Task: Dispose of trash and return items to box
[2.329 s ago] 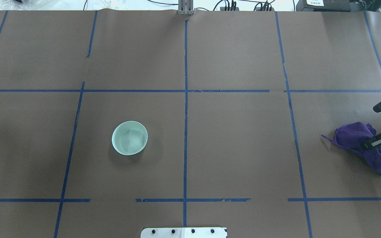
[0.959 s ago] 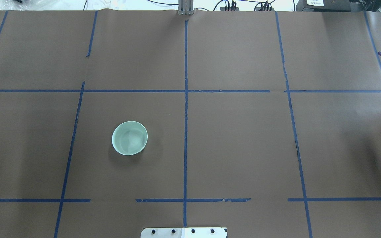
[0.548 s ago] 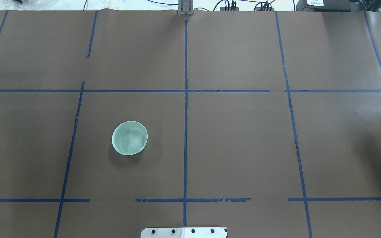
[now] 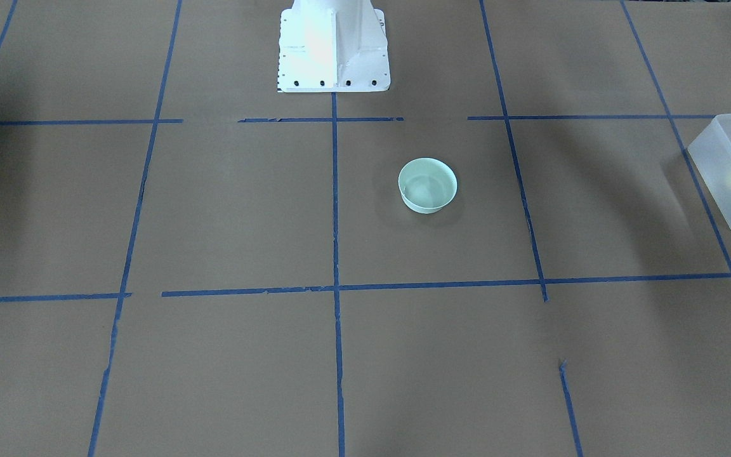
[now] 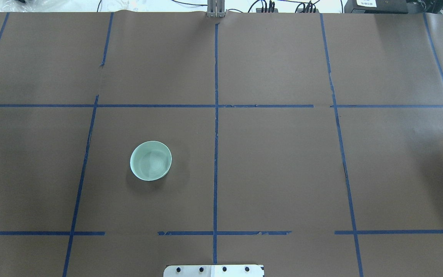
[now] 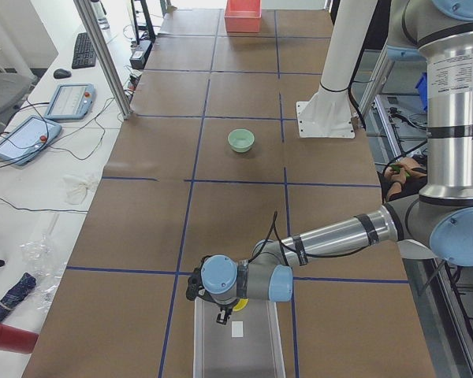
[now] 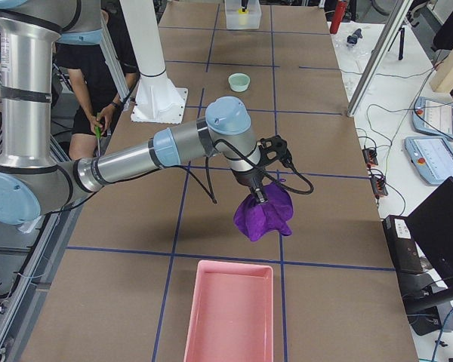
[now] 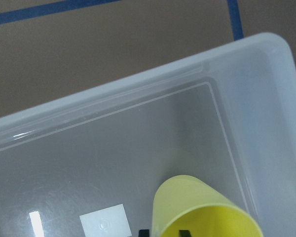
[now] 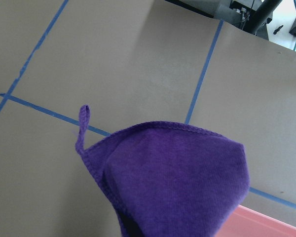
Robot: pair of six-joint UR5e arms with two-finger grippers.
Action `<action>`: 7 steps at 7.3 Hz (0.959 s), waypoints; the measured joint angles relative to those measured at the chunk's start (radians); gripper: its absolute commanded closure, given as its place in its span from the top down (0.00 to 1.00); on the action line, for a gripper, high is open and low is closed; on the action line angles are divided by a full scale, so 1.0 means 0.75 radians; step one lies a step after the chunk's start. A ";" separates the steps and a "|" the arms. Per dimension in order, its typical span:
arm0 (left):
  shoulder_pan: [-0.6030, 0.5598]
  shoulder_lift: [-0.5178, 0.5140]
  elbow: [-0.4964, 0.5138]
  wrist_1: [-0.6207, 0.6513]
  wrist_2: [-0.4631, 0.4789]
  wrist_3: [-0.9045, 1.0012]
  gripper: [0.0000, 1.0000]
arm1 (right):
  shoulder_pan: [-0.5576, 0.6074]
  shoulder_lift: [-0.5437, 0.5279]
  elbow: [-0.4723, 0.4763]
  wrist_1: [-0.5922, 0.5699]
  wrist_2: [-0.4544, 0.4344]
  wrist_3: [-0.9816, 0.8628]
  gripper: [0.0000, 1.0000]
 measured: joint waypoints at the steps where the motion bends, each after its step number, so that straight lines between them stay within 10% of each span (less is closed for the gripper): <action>1: 0.000 -0.010 -0.053 0.009 0.003 -0.004 1.00 | 0.032 0.000 -0.002 -0.013 -0.065 -0.080 0.00; 7: -0.018 -0.114 -0.654 0.282 0.011 -0.427 1.00 | 0.119 0.055 -0.354 -0.077 -0.289 -0.475 0.00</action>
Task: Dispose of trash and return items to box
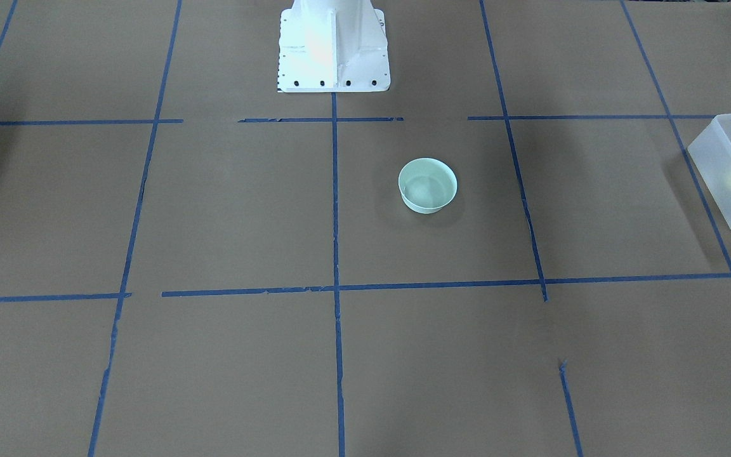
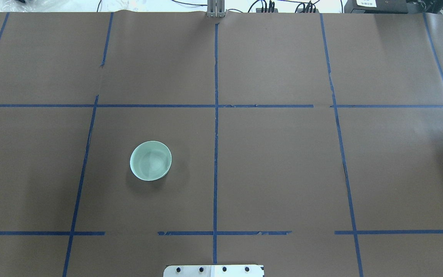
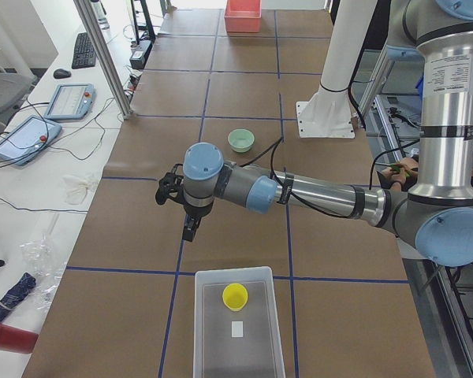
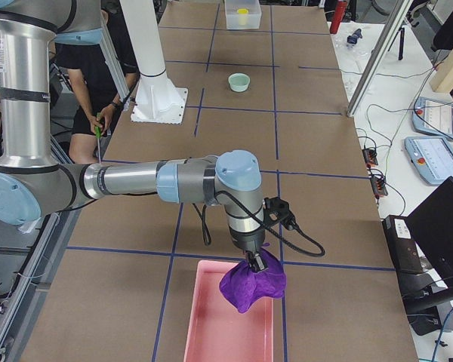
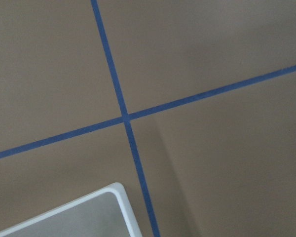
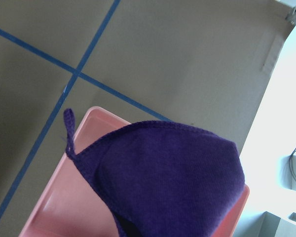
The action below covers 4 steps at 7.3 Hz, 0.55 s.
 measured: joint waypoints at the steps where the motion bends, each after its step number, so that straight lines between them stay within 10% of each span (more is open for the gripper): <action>1: 0.025 -0.040 -0.027 -0.001 -0.003 -0.121 1.00 | 0.002 -0.006 -0.078 0.000 0.004 -0.008 0.00; 2: 0.067 -0.083 -0.040 -0.003 -0.009 -0.224 1.00 | 0.002 -0.011 -0.146 0.000 0.006 -0.011 0.61; 3: 0.120 -0.133 -0.050 -0.005 -0.012 -0.325 1.00 | 0.003 -0.017 -0.195 -0.001 0.008 -0.008 1.00; 4: 0.195 -0.176 -0.070 -0.010 -0.011 -0.432 1.00 | 0.002 -0.021 -0.227 -0.002 0.023 -0.004 1.00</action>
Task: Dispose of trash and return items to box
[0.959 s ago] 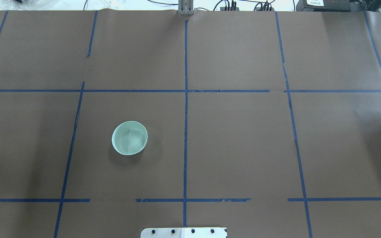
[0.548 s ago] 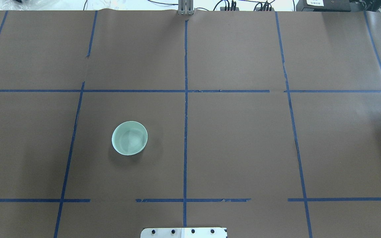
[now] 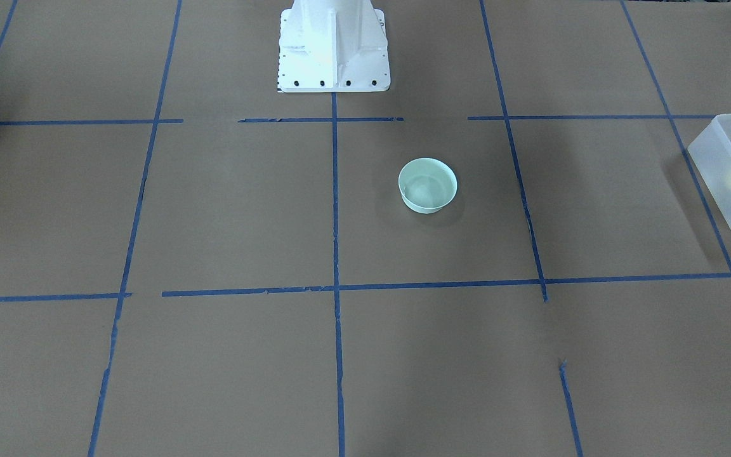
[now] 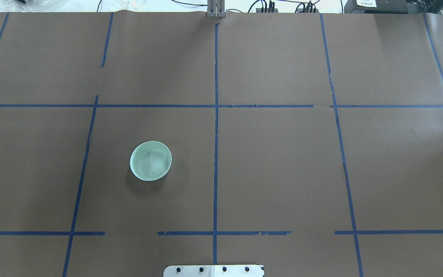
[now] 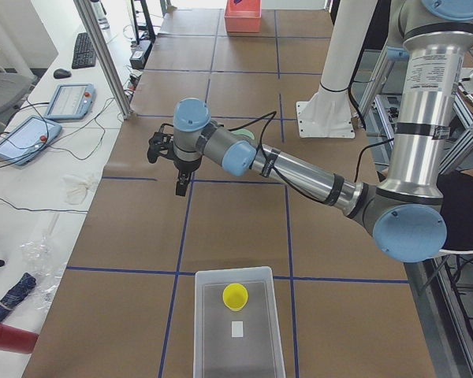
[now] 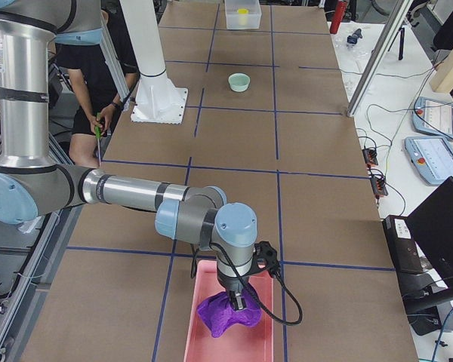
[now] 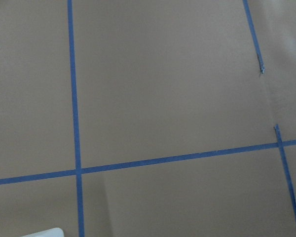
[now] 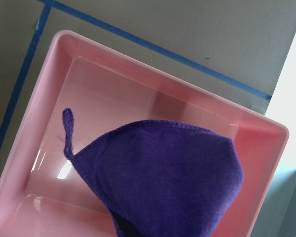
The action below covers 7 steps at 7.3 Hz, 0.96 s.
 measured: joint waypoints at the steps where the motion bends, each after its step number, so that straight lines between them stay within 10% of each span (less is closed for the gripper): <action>1: 0.094 -0.029 -0.029 -0.041 0.005 -0.115 1.00 | -0.001 -0.001 -0.019 -0.001 0.047 0.007 1.00; 7: 0.606 -0.080 -0.143 -0.200 0.294 -0.601 1.00 | -0.222 0.023 0.201 0.000 0.252 0.671 1.00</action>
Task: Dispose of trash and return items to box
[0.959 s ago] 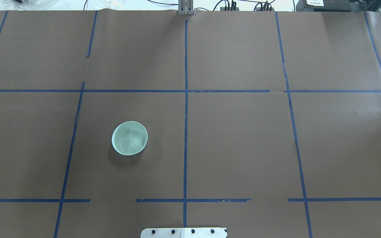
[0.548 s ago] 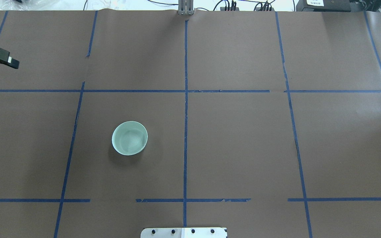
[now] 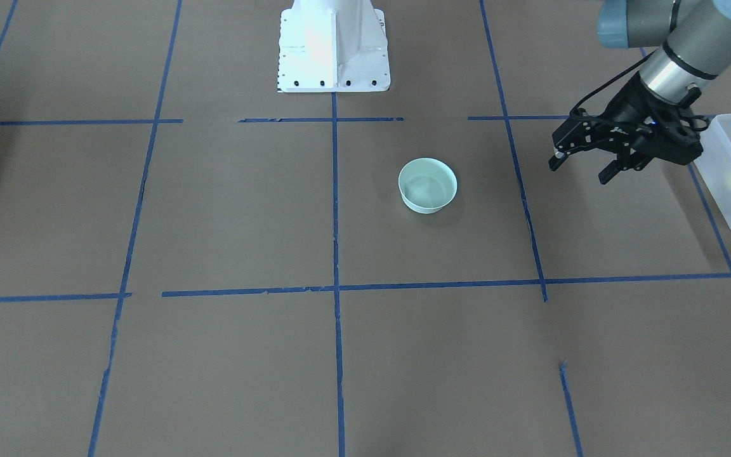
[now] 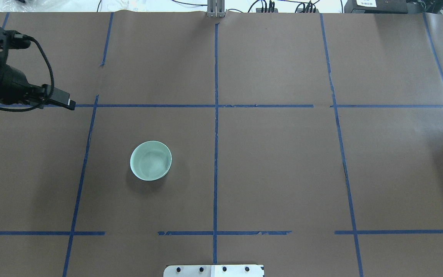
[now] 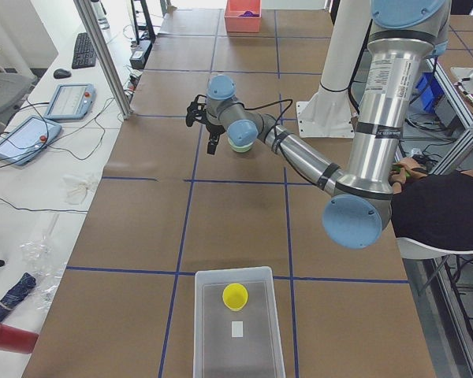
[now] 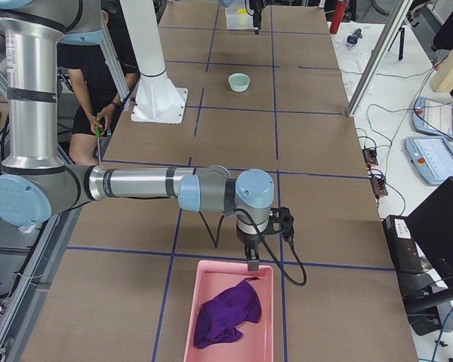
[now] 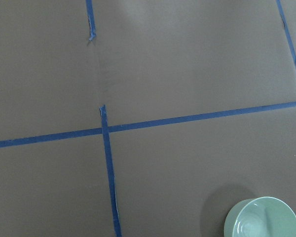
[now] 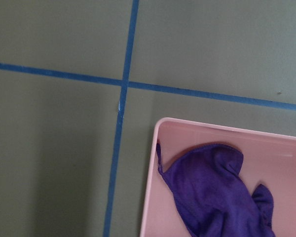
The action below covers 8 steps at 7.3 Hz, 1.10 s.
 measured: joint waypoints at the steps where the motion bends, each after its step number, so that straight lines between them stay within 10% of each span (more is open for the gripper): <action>1: 0.124 -0.026 0.006 0.001 0.110 -0.137 1.00 | -0.017 0.002 0.033 0.000 0.065 0.082 1.00; 5: 0.483 -0.164 0.168 0.005 0.420 -0.474 0.86 | -0.069 0.030 0.057 0.004 0.147 0.178 1.00; 8: 0.542 -0.180 0.225 0.004 0.450 -0.496 0.20 | -0.091 0.035 0.063 0.005 0.148 0.193 1.00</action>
